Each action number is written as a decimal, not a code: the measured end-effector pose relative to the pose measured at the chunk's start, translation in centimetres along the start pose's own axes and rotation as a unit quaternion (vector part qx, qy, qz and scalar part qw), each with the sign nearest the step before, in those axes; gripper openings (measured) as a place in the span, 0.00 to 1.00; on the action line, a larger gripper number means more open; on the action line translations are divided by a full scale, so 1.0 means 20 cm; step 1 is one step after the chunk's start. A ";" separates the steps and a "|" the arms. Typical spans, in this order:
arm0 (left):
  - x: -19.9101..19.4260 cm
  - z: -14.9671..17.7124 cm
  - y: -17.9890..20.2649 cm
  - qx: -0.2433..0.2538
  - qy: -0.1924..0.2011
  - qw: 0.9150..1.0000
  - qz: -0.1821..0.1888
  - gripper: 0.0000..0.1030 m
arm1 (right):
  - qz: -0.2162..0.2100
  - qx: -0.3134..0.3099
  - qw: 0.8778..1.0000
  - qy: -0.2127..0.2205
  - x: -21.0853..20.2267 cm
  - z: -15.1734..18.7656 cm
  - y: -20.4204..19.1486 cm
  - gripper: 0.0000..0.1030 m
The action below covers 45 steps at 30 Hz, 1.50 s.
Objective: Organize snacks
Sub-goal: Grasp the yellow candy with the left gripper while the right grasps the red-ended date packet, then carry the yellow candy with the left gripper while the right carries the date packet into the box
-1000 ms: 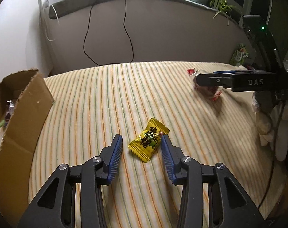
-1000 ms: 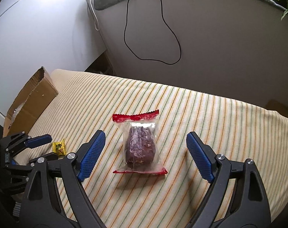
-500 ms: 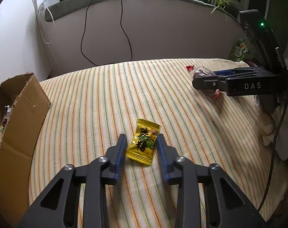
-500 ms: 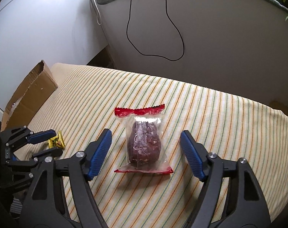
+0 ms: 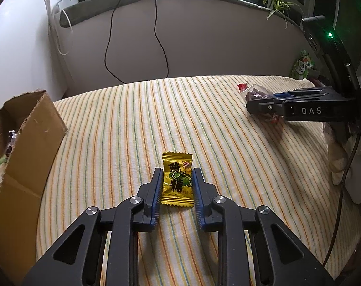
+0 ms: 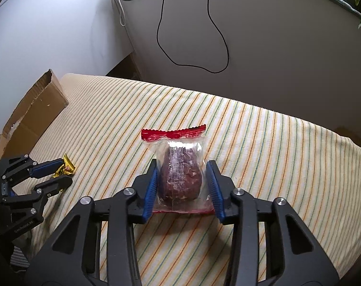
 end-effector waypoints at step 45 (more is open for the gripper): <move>-0.55 0.14 -0.24 -0.057 0.101 0.992 -0.043 0.22 | -0.018 -0.066 0.996 0.060 -0.28 -0.09 -0.51 0.38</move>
Point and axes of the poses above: each gripper's, at about its wrist camera, not at the fingertips, and x roughly the way its jaws point, y to its right, z to its underside, the point moved 1 cm from there along x, roughly the way its jaws point, and after that the axes turned 8 degrees about z, right-handed, at the moved point
